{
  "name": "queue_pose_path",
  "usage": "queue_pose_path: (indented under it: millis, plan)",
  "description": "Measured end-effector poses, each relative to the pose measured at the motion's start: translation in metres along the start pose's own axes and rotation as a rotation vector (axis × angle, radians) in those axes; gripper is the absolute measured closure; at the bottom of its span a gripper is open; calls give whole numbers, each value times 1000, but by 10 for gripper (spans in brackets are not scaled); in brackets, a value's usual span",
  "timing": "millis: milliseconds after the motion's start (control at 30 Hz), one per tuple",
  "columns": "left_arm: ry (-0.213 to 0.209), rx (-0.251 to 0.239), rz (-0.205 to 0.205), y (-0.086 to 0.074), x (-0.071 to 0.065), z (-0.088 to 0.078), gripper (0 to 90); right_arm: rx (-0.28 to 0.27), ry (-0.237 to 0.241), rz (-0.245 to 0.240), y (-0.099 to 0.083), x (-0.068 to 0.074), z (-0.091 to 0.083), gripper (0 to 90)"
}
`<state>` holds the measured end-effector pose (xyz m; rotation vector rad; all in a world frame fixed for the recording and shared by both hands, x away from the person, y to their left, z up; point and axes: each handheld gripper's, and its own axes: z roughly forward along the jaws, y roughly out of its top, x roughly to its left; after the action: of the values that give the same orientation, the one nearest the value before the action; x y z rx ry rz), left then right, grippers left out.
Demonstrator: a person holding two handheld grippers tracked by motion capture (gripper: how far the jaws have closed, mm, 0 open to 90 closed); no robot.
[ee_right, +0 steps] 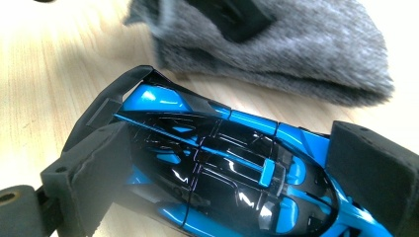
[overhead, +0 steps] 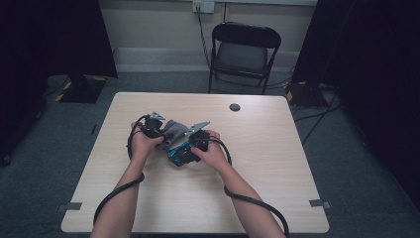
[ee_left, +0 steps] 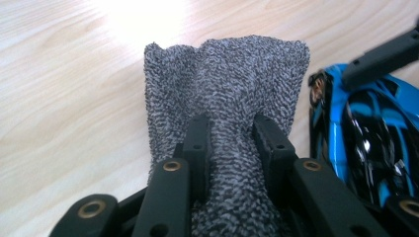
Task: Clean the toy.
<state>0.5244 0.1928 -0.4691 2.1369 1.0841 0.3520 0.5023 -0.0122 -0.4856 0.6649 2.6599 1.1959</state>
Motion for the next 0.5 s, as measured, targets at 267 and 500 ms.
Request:
queue_pose_path:
  millis: [267,500]
  plan:
    - [20,29,52,12,-16,24,686,-5,1,2,-1,0,0,30]
    - [22,-7,24,14,-22,32,565,-5,1,2,-1,0,0,30]
